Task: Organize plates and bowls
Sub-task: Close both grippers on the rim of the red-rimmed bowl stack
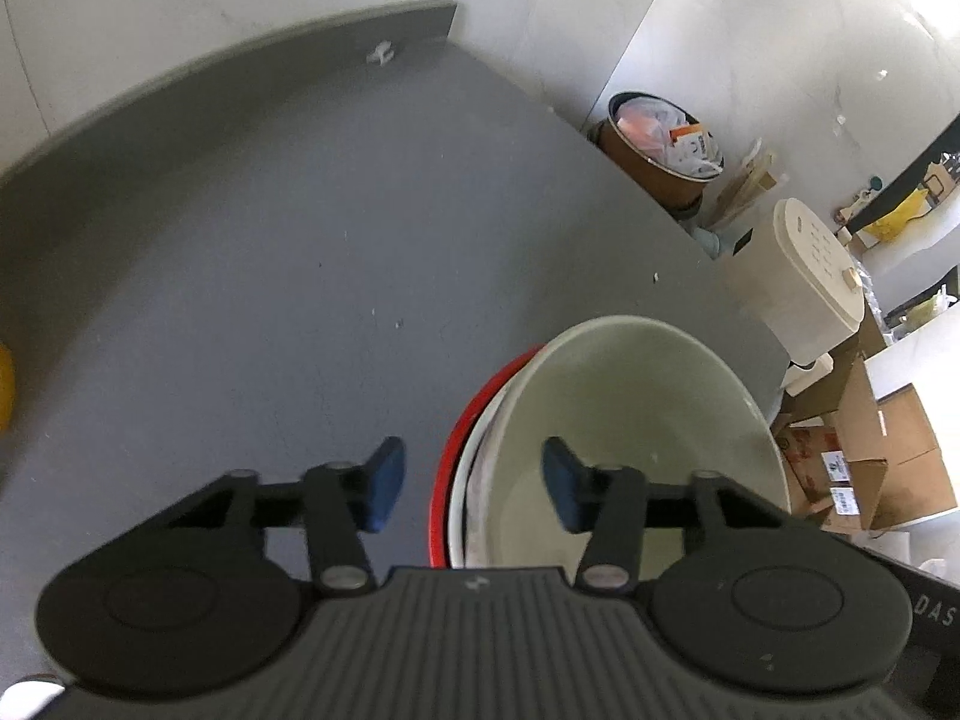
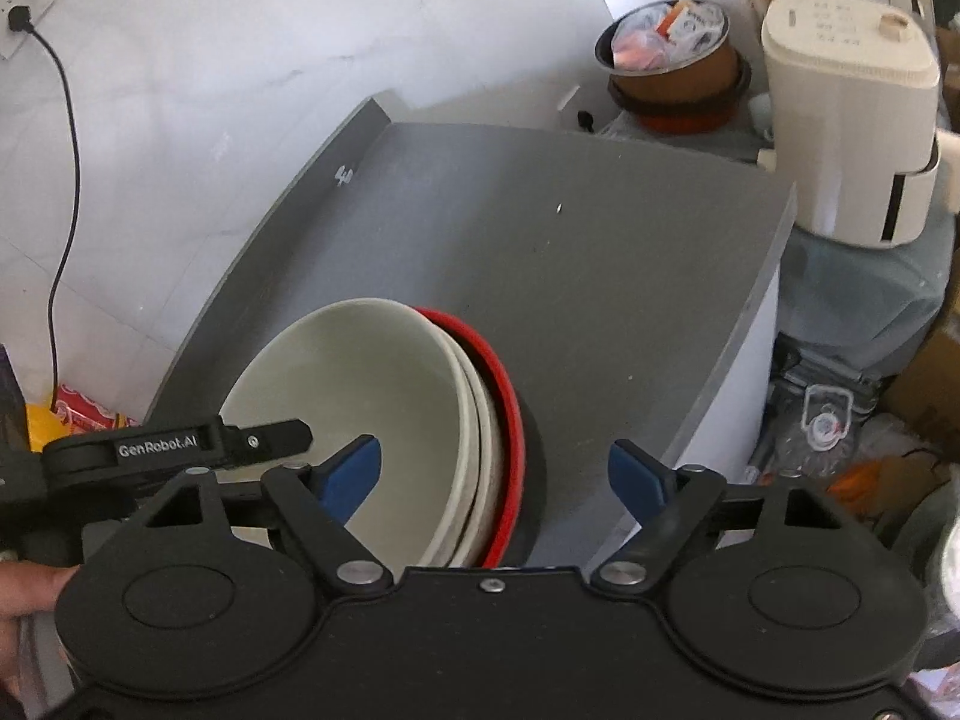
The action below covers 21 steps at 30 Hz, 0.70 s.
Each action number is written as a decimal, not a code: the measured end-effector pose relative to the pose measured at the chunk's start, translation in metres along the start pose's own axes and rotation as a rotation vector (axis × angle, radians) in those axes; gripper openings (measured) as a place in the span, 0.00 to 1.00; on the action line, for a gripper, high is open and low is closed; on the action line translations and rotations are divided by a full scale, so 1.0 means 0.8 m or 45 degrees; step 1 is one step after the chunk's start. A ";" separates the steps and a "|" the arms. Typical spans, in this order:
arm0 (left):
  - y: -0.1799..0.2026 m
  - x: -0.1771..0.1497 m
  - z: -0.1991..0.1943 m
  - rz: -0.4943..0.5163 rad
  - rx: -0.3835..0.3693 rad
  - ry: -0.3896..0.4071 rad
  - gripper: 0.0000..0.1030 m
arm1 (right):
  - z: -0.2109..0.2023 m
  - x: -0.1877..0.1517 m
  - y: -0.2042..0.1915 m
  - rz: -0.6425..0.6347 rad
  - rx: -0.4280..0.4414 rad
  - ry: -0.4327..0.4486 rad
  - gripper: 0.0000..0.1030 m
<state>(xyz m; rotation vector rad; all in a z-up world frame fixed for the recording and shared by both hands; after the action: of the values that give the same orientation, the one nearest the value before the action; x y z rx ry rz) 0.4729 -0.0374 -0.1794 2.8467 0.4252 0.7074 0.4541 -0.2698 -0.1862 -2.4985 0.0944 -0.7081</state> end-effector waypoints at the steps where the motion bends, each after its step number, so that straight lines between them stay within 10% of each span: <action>1: -0.003 0.000 0.003 -0.015 -0.006 -0.011 0.37 | 0.005 -0.001 0.001 0.009 0.005 -0.010 0.76; 6: -0.018 -0.001 0.019 -0.086 -0.063 -0.058 0.24 | 0.027 -0.005 0.007 0.018 0.005 -0.073 0.61; 21: -0.035 0.000 0.029 -0.170 -0.185 -0.105 0.24 | 0.041 -0.013 0.010 0.054 0.017 -0.149 0.38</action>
<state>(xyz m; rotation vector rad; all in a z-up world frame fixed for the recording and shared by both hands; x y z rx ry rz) 0.4776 -0.0134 -0.2062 2.6717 0.5232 0.5698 0.4622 -0.2590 -0.2190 -2.5111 0.0994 -0.5417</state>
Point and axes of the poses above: each gripper's, at about its wrist camera, not at the fingertips, and z roughly the way its jaws point, y to its right, x to its top, the point moved 3 cm from there along z, roughly the way its jaws point, and after that the axes turned 3 degrees about y, right-handed, at the moved point
